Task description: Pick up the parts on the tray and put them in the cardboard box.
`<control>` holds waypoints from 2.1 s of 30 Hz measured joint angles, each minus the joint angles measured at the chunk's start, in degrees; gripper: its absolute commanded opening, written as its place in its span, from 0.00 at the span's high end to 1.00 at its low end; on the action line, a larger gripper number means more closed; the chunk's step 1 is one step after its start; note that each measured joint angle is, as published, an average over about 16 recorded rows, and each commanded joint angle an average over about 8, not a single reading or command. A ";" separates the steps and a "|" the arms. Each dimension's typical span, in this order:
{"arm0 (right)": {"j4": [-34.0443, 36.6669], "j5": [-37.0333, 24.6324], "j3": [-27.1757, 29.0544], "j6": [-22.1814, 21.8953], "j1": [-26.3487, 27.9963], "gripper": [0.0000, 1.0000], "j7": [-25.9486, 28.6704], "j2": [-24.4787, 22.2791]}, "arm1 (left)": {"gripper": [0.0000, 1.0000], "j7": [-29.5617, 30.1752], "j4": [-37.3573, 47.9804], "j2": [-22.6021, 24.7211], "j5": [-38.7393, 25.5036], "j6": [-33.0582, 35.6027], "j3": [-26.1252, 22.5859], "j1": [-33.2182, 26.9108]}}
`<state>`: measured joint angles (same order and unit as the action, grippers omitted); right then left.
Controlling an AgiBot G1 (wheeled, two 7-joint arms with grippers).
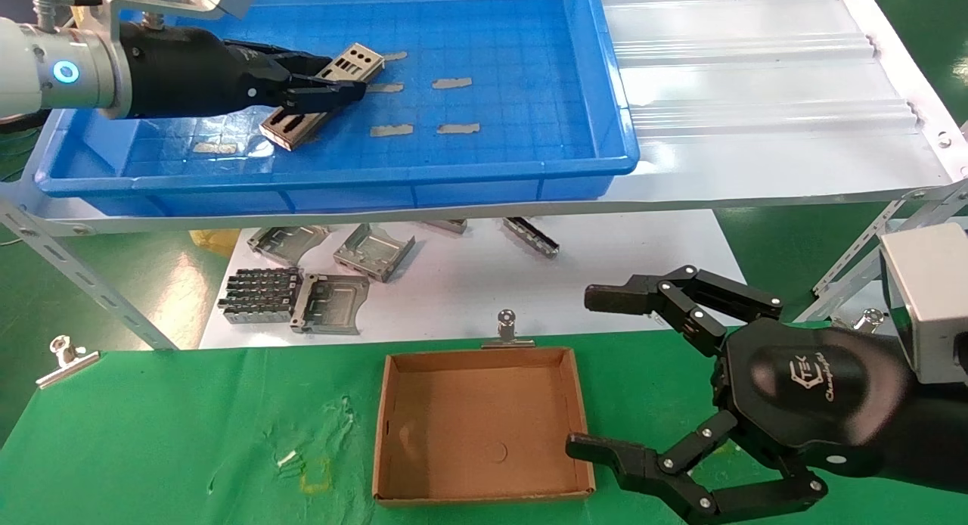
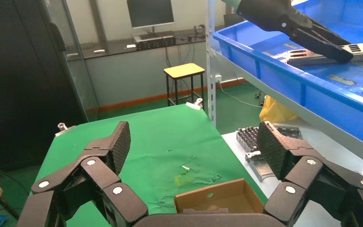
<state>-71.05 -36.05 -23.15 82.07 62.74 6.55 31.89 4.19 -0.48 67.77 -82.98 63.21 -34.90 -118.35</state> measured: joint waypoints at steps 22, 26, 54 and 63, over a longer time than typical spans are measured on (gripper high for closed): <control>0.00 0.00 0.00 0.00 0.00 0.00 0.00 0.00 | 1.00 -1.39 0.01 -1.17 0.37 -1.65 0.29 -1.26; 0.00 0.00 0.00 0.00 0.00 0.00 0.00 0.00 | 1.00 -1.11 0.25 -0.83 0.36 -2.05 0.28 -1.27; 0.00 0.00 0.00 0.00 0.00 0.00 0.00 0.00 | 0.00 -1.20 0.48 0.54 -1.27 -3.32 -0.85 -0.39; 0.00 0.00 0.00 0.00 0.00 0.00 0.00 0.00 | 0.00 -1.09 0.43 0.02 -0.65 -2.41 -0.42 -0.64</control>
<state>-71.05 -36.05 -23.16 82.07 62.75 6.55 31.89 3.10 -0.05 67.80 -83.63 60.80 -35.32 -118.99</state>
